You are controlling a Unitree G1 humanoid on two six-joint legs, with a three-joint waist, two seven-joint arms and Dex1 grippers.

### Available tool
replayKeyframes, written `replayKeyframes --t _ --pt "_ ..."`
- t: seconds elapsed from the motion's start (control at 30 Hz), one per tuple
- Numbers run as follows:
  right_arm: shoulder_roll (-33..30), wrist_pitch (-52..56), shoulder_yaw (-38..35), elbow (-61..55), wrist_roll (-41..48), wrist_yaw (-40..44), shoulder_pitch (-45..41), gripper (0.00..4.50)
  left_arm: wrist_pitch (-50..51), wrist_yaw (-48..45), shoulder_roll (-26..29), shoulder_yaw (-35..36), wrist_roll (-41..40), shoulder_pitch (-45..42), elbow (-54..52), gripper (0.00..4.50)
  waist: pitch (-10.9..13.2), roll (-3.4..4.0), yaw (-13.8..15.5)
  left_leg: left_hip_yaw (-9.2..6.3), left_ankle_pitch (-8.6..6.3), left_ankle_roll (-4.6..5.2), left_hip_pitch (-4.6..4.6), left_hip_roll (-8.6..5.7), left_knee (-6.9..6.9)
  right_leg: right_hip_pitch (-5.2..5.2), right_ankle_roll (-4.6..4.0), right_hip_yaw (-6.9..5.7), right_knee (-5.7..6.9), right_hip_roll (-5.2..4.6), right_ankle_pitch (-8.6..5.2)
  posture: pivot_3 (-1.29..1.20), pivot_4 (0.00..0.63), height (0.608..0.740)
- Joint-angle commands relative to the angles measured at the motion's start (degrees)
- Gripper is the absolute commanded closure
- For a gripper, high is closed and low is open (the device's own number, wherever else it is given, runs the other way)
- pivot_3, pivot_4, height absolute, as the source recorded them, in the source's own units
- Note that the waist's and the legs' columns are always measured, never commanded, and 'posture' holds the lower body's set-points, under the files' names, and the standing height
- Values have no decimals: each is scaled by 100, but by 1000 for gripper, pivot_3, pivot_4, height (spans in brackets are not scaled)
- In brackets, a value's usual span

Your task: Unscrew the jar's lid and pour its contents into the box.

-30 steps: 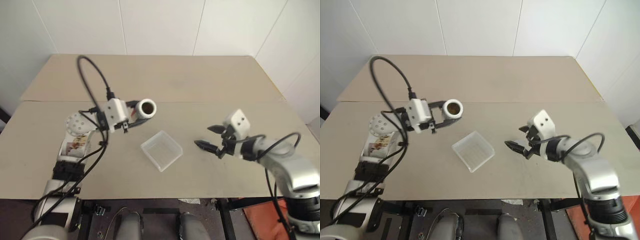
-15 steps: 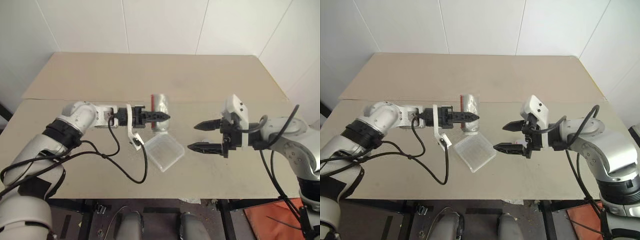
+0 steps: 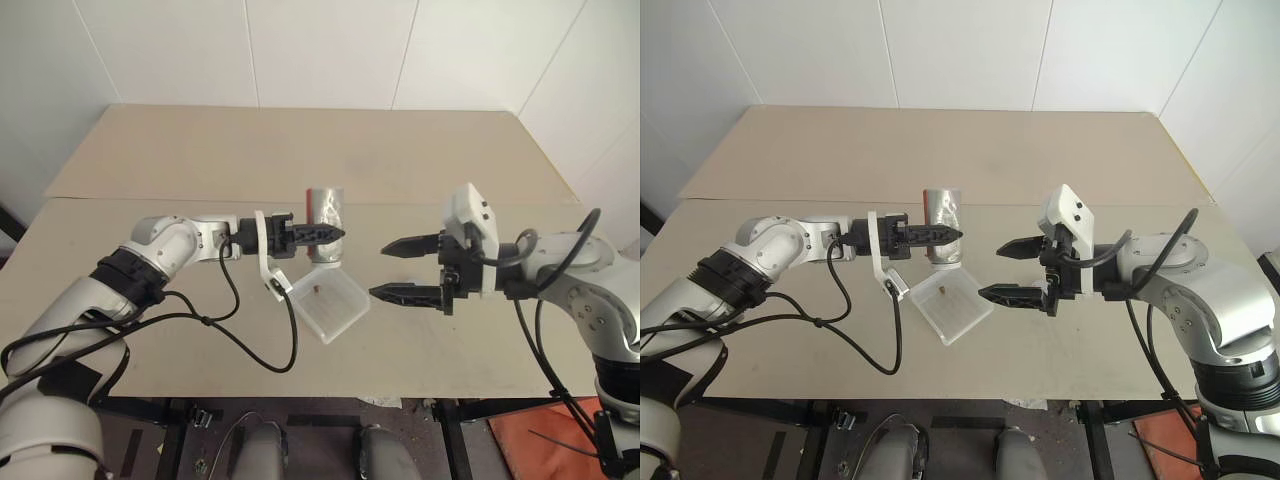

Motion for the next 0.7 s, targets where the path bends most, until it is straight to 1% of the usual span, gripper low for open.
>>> replayKeyframes --t 0.03,0.07,0.1,0.13,0.2,0.27,0.33,0.4,0.47,0.57,0.63,0.7 --pt "-21 -349 -183 -234 -45 -45 94 12 -466 -486 -60 510 -1361 191 326 2422 0 0 -5 0 0 0 1 1 0 1 0 0 0 -1 0 0 150 740" --pt "-18 -470 -176 -266 -105 -43 164 12 -716 -893 -110 688 -2082 278 554 2422 0 0 -8 0 0 0 2 2 0 1 0 0 0 0 0 0 150 740" --pt "-10 -625 -184 -298 -167 -34 250 12 -739 -1376 -164 910 -2774 418 666 2422 0 0 -8 0 0 0 2 2 -1 0 -1 0 0 0 0 0 150 740" --pt "-14 -699 -185 -307 -195 -31 302 12 -676 -1779 -232 1146 -3375 547 749 2422 0 1 -13 0 0 0 1 2 1 0 -1 0 1 0 0 0 150 740" --pt "-12 -800 -189 -303 -236 -54 372 12 -580 -2862 -367 1522 -4874 837 811 2422 0 1 -16 1 0 0 2 3 3 0 -1 0 1 -1 1 0 150 740" --pt "-7 -892 -180 -298 -281 -59 409 12 1 -3929 -628 1982 -6376 1225 570 2422 -2 3 -18 0 0 0 1 3 6 1 -1 0 1 -1 1 0 150 740" --pt "-1 -961 -148 -264 -324 -68 402 12 851 -4871 -917 2468 -7807 1650 89 2422 -2 3 -25 -1 0 0 4 4 7 4 -1 -1 1 0 1 0 150 740" --pt "3 -996 -118 -229 -344 -76 380 12 1732 -5547 -1093 2876 -8757 2012 -432 2422 -2 3 -36 -3 0 0 3 4 9 6 -1 -2 1 0 1 0 150 740" --pt "18 -1029 -97 -190 -368 -88 356 12 2700 -5940 -1255 3242 -9519 2340 -925 2422 -2 3 -57 -4 0 0 4 5 9 7 -1 -2 2 1 1 0 150 740" --pt "52 -1076 -60 -118 -410 -118 315 12 4197 -6001 -1567 3778 -10358 2604 -1460 2422 -2 3 -84 -8 0 0 10 4 12 13 -1 -2 1 3 1 0 150 740" --pt "95 -1102 -52 -83 -429 -132 285 12 4803 -6047 -1736 4039 -10698 2702 -1591 2422 -2 2 -89 -10 0 0 15 3 13 18 -1 -2 0 3 0 0 150 740" --pt "143 -1111 -51 -65 -444 -136 257 12 5070 -6041 -1869 4188 -10761 2778 -1592 2422 -2 2 -93 -11 0 0 17 2 13 20 -1 -2 -1 3 0 0 150 740"
